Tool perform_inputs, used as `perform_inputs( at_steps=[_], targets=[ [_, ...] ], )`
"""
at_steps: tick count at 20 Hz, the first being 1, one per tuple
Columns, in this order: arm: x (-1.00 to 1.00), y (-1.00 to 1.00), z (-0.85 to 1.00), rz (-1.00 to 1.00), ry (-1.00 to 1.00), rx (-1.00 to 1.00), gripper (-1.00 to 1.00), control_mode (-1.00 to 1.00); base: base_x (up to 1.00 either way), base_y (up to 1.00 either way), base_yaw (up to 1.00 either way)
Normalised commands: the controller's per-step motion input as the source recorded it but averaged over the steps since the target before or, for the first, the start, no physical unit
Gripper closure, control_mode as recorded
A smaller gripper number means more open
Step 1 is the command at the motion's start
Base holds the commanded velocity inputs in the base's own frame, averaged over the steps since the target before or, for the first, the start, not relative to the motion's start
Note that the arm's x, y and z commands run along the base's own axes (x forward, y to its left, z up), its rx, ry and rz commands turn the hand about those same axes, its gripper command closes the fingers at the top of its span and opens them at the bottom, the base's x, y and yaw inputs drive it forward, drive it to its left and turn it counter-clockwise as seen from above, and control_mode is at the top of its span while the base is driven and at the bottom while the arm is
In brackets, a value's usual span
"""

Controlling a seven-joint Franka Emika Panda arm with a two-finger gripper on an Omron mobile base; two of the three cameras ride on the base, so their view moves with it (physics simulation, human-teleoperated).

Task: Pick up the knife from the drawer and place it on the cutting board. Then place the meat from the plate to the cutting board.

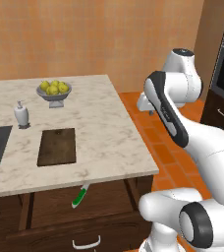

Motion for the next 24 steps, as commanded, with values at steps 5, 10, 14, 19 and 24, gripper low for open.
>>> perform_inputs(
  at_steps=[5,10,14,19,24],
  targets=[
    [-0.67,-0.08,-0.14,0.00,0.00,0.00,-1.00,-1.00,0.00,0.00,0.00],
    [-0.62,0.00,-0.33,0.00,0.00,-0.01,-1.00,-1.00,0.00,0.00,0.00],
    [-0.11,0.01,-0.40,0.00,0.08,-0.02,-1.00,-1.00,0.00,0.00,0.00],
    [-0.06,0.00,-0.03,0.00,0.00,0.00,-1.00,1.00,-0.24,0.00,0.02],
    [0.00,0.00,0.00,0.00,0.00,0.00,-1.00,1.00,-0.66,0.02,0.18]
  ],
)
